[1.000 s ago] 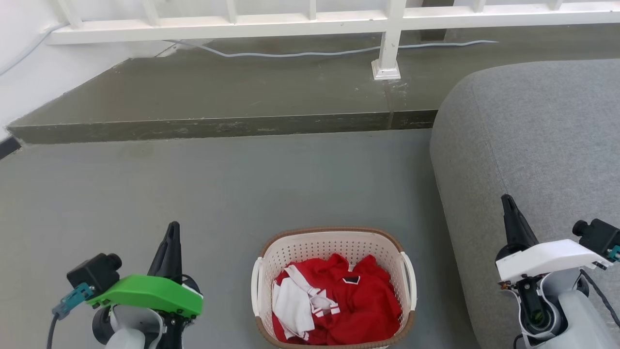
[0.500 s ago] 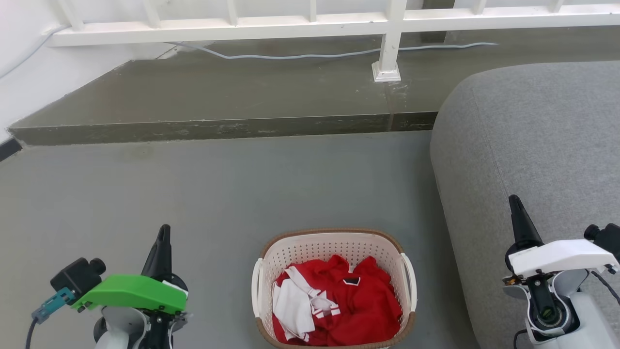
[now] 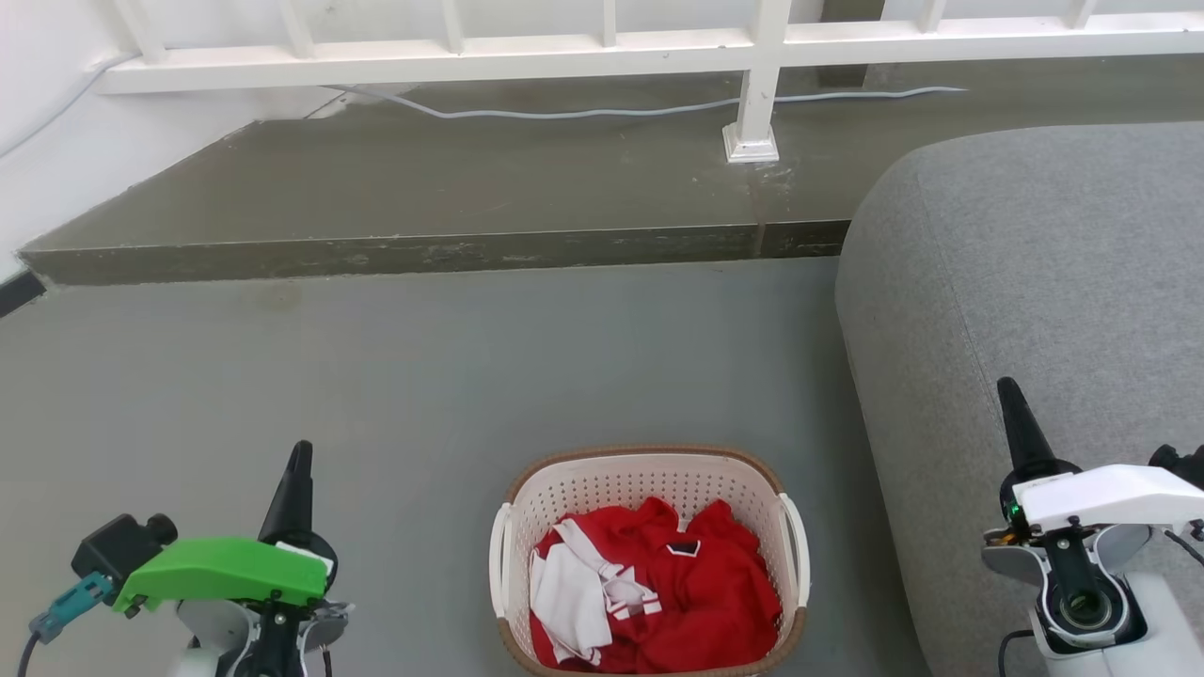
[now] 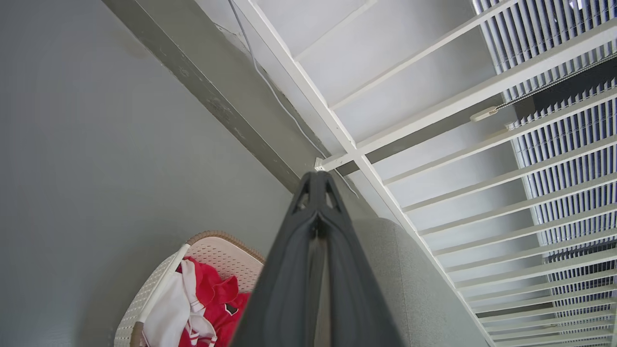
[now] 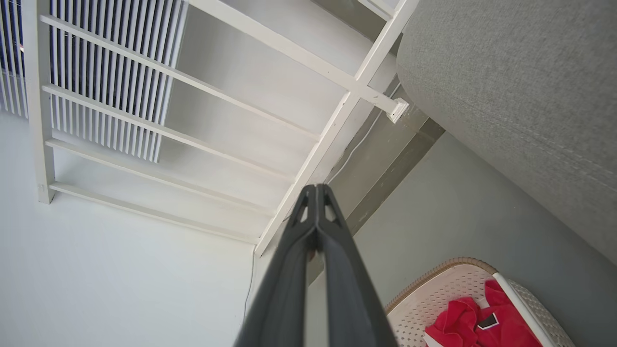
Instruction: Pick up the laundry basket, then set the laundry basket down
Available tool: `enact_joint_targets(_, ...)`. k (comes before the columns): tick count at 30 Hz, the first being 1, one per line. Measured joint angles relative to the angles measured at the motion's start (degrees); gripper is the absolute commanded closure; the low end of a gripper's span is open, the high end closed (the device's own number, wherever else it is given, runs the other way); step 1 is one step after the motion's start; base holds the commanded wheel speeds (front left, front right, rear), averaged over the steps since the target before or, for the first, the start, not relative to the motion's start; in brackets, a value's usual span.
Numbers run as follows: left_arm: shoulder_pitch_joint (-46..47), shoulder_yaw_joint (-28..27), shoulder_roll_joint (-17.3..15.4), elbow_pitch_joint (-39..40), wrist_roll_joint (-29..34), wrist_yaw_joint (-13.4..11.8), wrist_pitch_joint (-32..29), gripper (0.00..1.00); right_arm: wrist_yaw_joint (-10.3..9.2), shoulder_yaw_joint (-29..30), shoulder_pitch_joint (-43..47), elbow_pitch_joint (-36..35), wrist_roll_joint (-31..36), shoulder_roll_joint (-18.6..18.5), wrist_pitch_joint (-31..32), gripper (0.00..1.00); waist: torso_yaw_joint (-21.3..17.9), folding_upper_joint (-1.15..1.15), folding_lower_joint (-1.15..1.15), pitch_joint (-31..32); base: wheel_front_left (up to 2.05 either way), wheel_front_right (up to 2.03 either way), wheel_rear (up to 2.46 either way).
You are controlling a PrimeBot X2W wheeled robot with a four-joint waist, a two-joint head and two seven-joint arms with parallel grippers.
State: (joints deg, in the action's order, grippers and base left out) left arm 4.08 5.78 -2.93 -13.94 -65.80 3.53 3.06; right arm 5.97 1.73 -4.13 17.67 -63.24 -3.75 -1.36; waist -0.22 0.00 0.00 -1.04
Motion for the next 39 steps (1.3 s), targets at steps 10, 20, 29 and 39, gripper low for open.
enact_joint_targets(10,0.0,-1.9,0.0,-0.4,-6.3,0.7,-1.8,1.0,0.07,1.5,0.0,-0.3,-6.6,0.2,2.0,1.0,0.1,0.0,0.0,0.2,0.0,0.0,0.0)
enact_joint_targets(20,0.0,-3.7,0.0,-0.8,-12.8,1.6,-3.6,1.0,0.35,3.0,0.0,-0.6,-13.2,0.5,3.8,1.0,0.1,0.0,0.0,0.4,0.0,0.0,0.0)
enact_joint_targets(29,0.0,-5.4,-0.1,-1.2,-19.0,2.3,-5.1,1.0,0.56,4.3,0.0,-0.7,-19.0,1.0,5.4,1.0,0.1,0.0,0.0,0.6,0.0,0.0,0.0)
enact_joint_targets(39,0.0,-7.3,-0.1,-1.8,-25.4,3.0,-6.9,1.0,0.57,5.8,0.0,-1.0,-25.7,1.3,7.2,1.0,0.2,0.0,0.0,0.8,0.0,0.0,0.0)
